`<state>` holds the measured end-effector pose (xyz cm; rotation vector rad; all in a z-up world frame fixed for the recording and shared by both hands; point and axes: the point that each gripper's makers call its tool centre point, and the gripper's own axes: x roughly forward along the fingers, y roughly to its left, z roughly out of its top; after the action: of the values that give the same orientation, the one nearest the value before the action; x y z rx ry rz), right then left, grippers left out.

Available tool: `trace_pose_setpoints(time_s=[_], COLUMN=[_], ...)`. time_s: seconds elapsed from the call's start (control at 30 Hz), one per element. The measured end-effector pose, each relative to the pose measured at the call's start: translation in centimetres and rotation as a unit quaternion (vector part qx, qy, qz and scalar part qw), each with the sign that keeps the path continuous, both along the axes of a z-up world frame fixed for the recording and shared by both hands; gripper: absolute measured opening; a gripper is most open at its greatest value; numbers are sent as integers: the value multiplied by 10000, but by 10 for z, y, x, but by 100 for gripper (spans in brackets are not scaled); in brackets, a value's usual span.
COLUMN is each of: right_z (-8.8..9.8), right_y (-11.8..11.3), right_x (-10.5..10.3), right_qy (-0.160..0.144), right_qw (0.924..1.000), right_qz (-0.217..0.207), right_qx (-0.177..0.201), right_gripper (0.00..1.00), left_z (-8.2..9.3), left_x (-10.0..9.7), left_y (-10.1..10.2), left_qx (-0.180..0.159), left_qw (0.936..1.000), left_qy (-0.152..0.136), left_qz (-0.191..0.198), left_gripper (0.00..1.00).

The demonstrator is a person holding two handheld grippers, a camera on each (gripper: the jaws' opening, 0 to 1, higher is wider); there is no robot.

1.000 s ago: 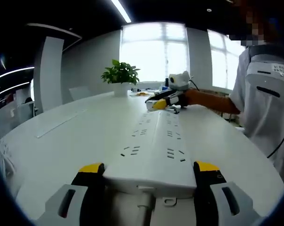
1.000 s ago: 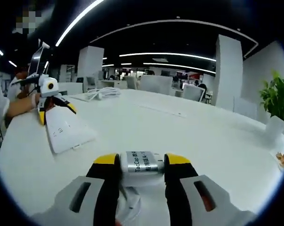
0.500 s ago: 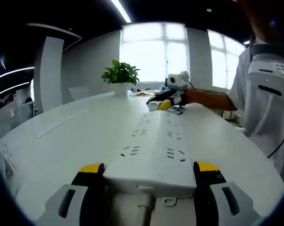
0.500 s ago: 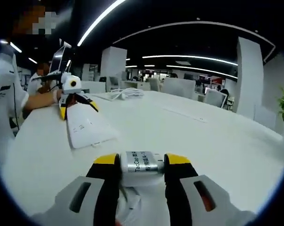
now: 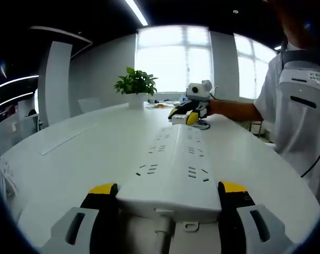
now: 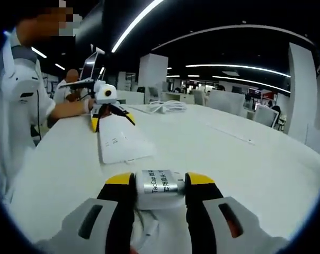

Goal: Straighten the power strip on the desk, plug the charger into it

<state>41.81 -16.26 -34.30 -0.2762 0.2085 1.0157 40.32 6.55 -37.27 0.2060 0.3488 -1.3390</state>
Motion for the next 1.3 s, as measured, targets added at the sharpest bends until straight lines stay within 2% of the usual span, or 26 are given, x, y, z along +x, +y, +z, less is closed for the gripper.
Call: trace_pose_setpoints(time_s=[0.13,0.27,0.33,0.4,0.47,0.5,0.53,0.57,0.6,0.7,0.73,0.87,0.9,0.93,0.97,1.03,1.07,1.13,1.3], right_z=[4,32,48,57,60,59,58,62,62,54,42,11,6,1,2,7,9,3,-1], right_y=[-3,-11,-18,-19,-27,-31,-36,-37,-36,-43,-42,-36,-35,-31,-28,-29,-30,-30,-26], right_x=[0,-3,-3,-6,-3,-3,-1,-1,-2,-3,-1,5,4,4,4,4,5,8,10], right_qy=[62,-184,-449,-517,-558,-596,-794,-1189,-1412,-1498,-1377,-636,-404,-227,-211,-391,-445,-273,-340], right_qw=[9997,9983,9946,9892,9746,9635,9488,9331,9201,8780,8726,8711,8664,8665,8672,8621,8591,8545,8508], right_qz=[-239,-546,-931,-1360,-2154,-2589,-3044,-3386,-3649,-4544,-4685,-4868,-4977,-4986,-4972,-5052,-5098,-5186,-5241], right_qx=[-16,123,53,152,268,340,294,230,190,137,-56,-163,-32,73,182,104,77,139,-161], right_gripper=[37,39,41,43,46,50,56,62,64,59,59,61,61,60,55,50,50,51,52], left_z=[0,0,0,-1,-1,-1,-1,-2,-2,-3,-3,-4,-4,-4,-4,-5,-5,-5,-5], left_x=[0,-1,-1,-2,-2,-2,-2,-2,-2,-2,-2,-2,-2,-2,-2,-2,-2,-2,-1], left_y=[-1,-1,-2,-2,-3,-3,-3,-3,-3,-4,-4,-4,-4,-4,-4,-4,-4,-4,-3], left_qx=[0,2,1,1,0,0,0,0,-1,-1,0,-1,-2,-2,-2,-4,-4,-4,-6], left_qw=[10000,10000,10000,10000,10000,10000,10000,10000,10000,10000,10000,10000,10000,10000,10000,10000,10000,10000,10000], left_qy=[-4,-7,-6,-6,-7,-7,-6,-6,-6,-6,-6,-6,-6,-6,-6,-7,-6,-7,-5], left_qz=[5,23,22,22,19,20,20,20,19,21,21,20,20,21,21,18,16,17,17], left_gripper=[77,77,77,77,77,77,77,77,77,77,77,77,77,77,77,77,77,77,77])
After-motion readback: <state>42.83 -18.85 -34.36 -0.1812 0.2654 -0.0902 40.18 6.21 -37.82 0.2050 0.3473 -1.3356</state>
